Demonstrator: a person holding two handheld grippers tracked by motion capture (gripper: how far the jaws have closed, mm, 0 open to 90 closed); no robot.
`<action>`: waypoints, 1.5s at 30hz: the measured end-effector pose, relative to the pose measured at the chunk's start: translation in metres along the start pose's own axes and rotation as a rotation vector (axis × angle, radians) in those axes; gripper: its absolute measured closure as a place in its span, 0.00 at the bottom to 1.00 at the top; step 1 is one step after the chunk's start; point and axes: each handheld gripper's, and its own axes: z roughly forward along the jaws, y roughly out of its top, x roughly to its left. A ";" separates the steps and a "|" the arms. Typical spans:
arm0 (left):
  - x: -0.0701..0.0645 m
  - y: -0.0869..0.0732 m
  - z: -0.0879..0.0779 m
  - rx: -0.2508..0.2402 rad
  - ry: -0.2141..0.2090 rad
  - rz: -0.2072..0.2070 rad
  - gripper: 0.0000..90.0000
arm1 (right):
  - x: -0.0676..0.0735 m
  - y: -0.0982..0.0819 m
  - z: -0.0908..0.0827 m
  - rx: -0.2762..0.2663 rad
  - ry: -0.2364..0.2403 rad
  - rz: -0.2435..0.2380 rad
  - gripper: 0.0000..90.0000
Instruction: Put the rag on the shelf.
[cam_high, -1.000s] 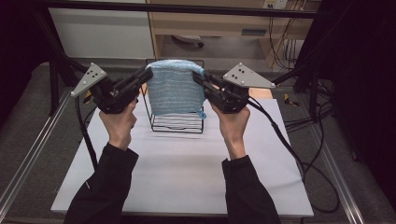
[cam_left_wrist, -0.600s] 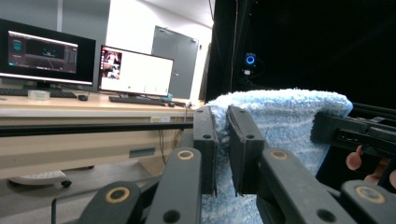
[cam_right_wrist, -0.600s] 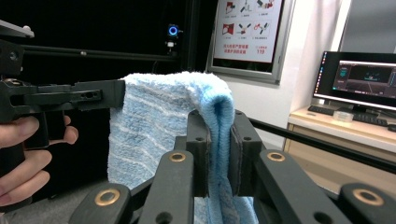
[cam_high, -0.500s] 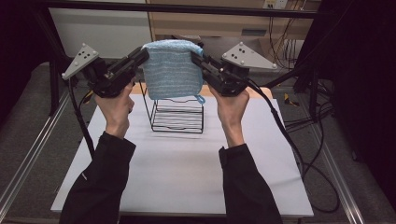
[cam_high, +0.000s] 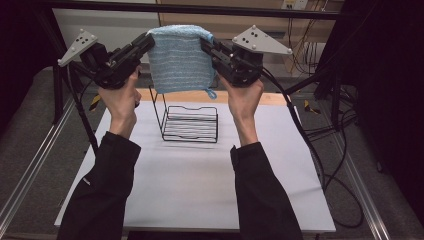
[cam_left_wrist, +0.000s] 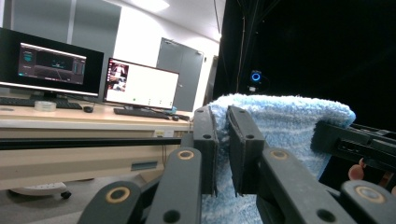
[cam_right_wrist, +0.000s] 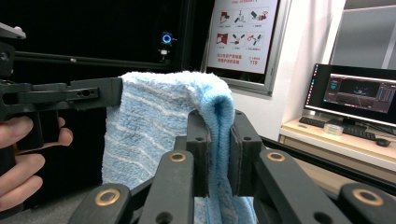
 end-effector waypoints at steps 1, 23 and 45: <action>0.000 0.001 0.001 0.000 0.003 0.002 0.91 | -0.002 0.001 0.003 -0.001 -0.003 0.005 0.90; 0.023 0.008 0.028 0.004 0.050 0.023 0.91 | -0.021 0.004 0.037 0.002 -0.034 0.003 0.90; 0.043 -0.022 0.055 0.118 0.074 0.028 0.91 | -0.038 -0.034 0.051 0.088 -0.072 0.023 0.90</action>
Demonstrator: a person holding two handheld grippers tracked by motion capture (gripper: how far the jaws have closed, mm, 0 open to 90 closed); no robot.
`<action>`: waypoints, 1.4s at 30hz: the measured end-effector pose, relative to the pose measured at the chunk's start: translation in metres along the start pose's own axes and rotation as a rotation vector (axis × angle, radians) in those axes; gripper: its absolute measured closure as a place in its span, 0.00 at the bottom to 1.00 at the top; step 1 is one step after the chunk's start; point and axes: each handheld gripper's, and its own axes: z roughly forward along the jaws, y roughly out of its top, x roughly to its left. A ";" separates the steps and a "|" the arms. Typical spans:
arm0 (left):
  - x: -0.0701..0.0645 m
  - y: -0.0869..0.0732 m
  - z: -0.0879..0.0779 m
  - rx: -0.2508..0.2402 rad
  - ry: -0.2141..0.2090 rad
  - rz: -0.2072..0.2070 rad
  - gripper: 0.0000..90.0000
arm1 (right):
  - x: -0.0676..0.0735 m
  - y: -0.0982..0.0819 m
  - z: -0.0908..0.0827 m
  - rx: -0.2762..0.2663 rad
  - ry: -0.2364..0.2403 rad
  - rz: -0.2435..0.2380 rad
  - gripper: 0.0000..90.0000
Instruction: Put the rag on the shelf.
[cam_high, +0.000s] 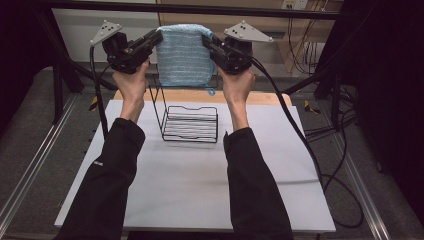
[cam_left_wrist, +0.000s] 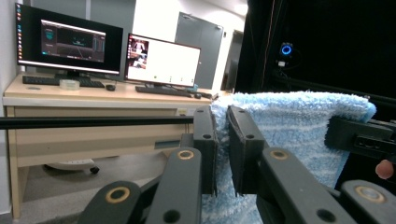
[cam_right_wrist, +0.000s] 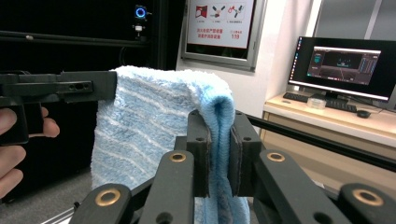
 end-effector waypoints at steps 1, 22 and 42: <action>0.000 -0.001 0.001 0.004 -0.001 0.003 0.91 | -0.001 -0.002 0.000 0.001 0.000 0.003 0.90; 0.011 -0.036 -0.001 0.070 -0.022 0.007 0.91 | -0.007 -0.042 0.005 0.068 0.019 0.035 0.90; 0.012 -0.050 -0.031 0.122 -0.087 0.054 0.91 | 0.008 -0.053 -0.013 0.125 0.102 0.033 0.90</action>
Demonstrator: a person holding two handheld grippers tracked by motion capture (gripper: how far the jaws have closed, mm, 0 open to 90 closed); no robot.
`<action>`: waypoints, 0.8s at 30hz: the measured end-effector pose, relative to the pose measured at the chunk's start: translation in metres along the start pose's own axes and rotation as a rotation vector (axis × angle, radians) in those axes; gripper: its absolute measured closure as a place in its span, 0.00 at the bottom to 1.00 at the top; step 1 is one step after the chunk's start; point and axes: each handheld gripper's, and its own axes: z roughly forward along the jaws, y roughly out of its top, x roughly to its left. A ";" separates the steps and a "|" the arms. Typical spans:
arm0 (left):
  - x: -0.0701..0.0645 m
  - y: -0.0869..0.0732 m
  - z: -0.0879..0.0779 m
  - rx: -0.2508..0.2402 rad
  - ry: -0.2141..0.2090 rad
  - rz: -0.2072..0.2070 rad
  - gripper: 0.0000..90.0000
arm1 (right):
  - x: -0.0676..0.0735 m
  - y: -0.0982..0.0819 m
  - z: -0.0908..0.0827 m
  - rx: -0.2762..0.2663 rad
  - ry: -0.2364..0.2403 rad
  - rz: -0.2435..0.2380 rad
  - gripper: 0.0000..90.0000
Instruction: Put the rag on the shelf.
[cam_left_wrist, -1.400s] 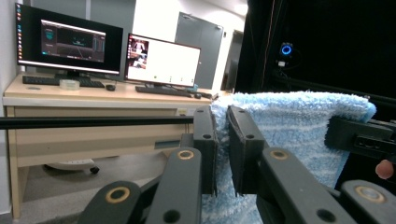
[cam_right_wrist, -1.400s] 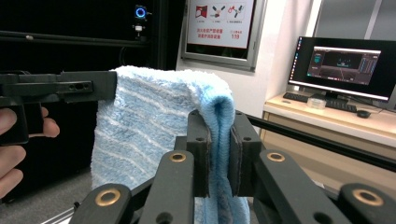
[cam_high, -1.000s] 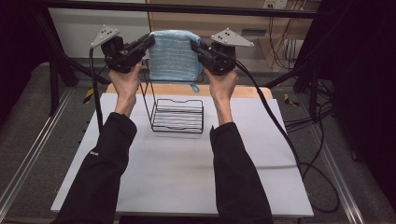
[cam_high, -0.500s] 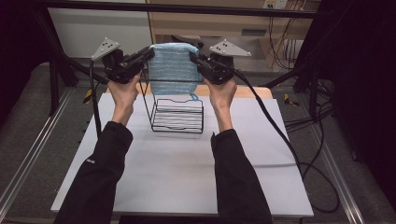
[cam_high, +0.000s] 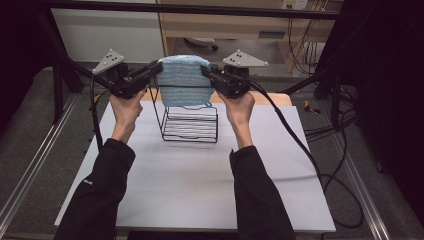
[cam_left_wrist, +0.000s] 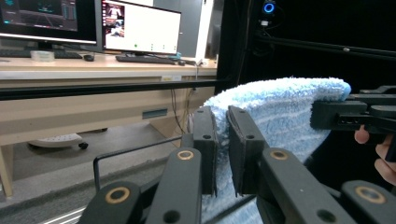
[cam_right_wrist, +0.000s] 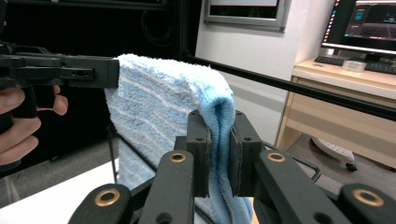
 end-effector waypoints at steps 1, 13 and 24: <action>-0.001 -0.001 -0.001 0.006 -0.009 -0.007 0.91 | 0.001 0.000 -0.001 0.004 0.006 -0.001 0.90; -0.007 -0.009 -0.016 0.071 -0.042 0.026 0.91 | 0.007 -0.008 -0.011 0.058 0.058 0.001 0.90; -0.013 -0.016 -0.020 0.121 -0.047 0.052 0.90 | 0.010 -0.025 -0.015 0.059 0.060 -0.014 0.90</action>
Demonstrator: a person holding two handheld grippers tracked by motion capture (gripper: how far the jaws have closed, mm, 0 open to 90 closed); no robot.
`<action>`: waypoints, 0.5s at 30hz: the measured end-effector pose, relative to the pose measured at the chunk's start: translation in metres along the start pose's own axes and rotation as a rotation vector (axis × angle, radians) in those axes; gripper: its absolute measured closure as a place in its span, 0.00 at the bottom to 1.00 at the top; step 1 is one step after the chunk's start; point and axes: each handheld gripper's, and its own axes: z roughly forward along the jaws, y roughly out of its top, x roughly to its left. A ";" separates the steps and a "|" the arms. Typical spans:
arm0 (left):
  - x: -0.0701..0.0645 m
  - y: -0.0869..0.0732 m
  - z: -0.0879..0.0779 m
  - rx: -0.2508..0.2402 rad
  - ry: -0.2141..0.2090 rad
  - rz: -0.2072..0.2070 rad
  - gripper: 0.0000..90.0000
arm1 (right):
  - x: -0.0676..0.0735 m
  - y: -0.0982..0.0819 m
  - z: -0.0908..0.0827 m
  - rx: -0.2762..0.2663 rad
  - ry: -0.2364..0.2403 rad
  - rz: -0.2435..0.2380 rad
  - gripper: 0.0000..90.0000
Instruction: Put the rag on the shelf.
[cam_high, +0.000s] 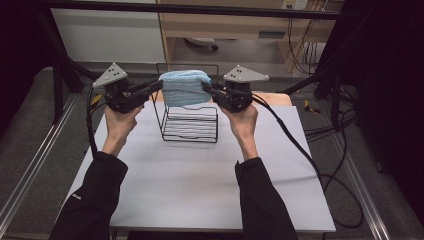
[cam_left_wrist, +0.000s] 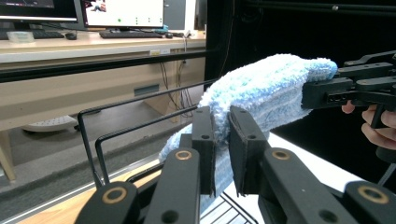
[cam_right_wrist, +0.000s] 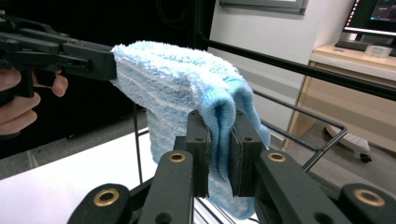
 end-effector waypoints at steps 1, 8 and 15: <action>-0.001 0.000 -0.001 0.006 0.002 -0.001 0.89 | 0.002 -0.001 0.000 0.004 0.003 -0.012 0.89; -0.001 0.012 -0.011 0.042 0.036 -0.011 0.86 | 0.004 -0.007 -0.002 0.015 0.014 -0.014 0.89; 0.006 0.037 -0.009 0.083 0.087 -0.053 0.89 | 0.004 -0.012 -0.001 0.019 0.021 -0.012 0.89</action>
